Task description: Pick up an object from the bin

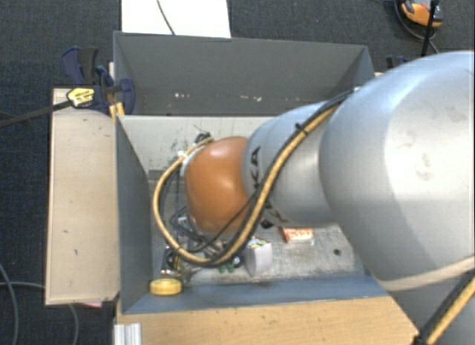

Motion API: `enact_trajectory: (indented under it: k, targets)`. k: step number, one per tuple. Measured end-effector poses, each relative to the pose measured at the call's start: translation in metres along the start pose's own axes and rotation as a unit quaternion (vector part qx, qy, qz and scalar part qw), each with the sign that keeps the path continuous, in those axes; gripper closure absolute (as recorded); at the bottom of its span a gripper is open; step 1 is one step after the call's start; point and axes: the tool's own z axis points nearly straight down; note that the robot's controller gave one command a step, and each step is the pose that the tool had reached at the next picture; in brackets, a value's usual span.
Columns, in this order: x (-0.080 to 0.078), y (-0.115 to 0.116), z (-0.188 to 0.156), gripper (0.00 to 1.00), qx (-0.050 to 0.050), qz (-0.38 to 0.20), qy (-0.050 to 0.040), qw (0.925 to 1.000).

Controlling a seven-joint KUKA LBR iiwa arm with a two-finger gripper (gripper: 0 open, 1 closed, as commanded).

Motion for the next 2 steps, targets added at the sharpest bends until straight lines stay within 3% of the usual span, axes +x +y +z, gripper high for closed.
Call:
enact_trajectory:
  k: [1,2]
  targets:
    - [-0.0200,0.0036,0.0001,1.00,0.000,0.033,0.0005,0.9994]
    - [-0.0253,0.0043,-0.0005,1.00,0.000,0.043,0.0000,0.9991]
